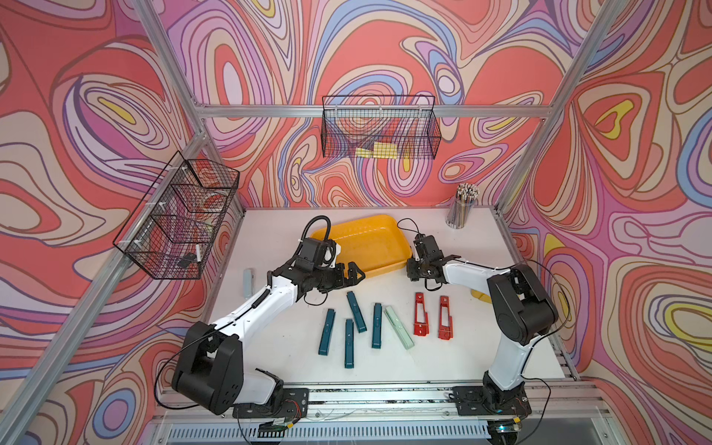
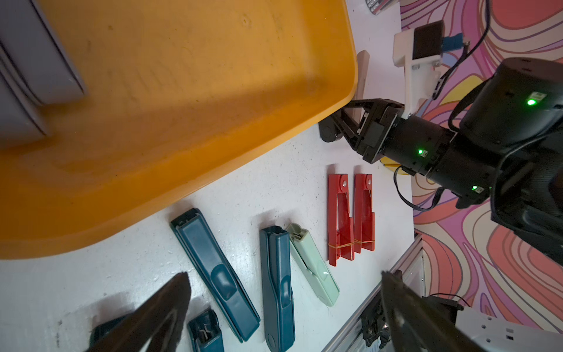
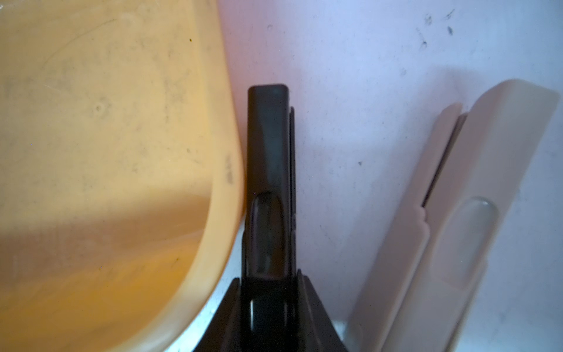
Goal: Put the pruning pliers into the storage box
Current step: Pick up the pruning pliers from the center of the board.
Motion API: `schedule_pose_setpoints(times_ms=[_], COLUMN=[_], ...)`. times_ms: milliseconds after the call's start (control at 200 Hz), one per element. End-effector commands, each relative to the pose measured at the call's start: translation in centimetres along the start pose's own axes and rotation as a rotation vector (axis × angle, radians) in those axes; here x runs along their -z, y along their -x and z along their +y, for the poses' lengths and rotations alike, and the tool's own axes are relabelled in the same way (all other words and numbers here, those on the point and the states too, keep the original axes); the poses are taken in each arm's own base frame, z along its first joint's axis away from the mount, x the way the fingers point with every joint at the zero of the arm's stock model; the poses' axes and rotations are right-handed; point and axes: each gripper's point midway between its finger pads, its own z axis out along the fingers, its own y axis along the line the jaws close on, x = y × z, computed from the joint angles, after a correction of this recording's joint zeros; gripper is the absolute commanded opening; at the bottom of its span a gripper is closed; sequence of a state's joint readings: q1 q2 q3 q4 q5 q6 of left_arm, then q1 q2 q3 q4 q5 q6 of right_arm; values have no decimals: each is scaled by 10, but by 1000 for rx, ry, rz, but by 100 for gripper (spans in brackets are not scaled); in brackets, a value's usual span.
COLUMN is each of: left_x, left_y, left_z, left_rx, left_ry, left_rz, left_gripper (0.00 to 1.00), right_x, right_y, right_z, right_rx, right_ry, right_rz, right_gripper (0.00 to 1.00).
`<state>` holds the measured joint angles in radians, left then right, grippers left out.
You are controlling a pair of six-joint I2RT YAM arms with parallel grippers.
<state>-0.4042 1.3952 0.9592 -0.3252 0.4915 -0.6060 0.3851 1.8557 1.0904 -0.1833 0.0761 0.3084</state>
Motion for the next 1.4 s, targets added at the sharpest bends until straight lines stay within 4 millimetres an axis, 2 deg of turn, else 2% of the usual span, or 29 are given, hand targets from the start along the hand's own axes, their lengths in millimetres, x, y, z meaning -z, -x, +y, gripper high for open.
schedule_pose_setpoints(times_ms=[0,85,240,250,320,496,726,811,941,1127,1397], left_x=[9,13,22,22,28,50,55,51,41,24,4], left_y=[4,10,25,26,33,50,72,81,91,95,97], left_z=[8,14,24,25,30,59,81,92,108,128,144], left_rx=[1,3,7,7,7,73,96,114,123,119,117], left_ry=[69,124,229,234,290,459,504,521,564,628,651], left_rz=[-23,-46,-90,-90,-110,-163,-214,-213,-188,-149,-118], left_gripper=[99,99,99,99,99,99,99,90,73,65,44], right_x=[0,7,17,25,32,56,100,111,118,128,130], right_y=[-20,-23,-32,-25,-25,-17,8,18,26,30,29], right_z=[-8,-10,-16,-15,-17,-17,-17,-16,-9,2,2], right_rx=[-1,-2,-7,-9,-10,-16,0,9,7,-16,-9], right_ry=[-22,-27,-48,-43,-51,-46,-52,-47,-13,52,57], right_rz=[63,66,83,61,56,28,-41,-67,-82,-104,-98], right_gripper=[20,19,9,8,6,6,6,6,6,6,6])
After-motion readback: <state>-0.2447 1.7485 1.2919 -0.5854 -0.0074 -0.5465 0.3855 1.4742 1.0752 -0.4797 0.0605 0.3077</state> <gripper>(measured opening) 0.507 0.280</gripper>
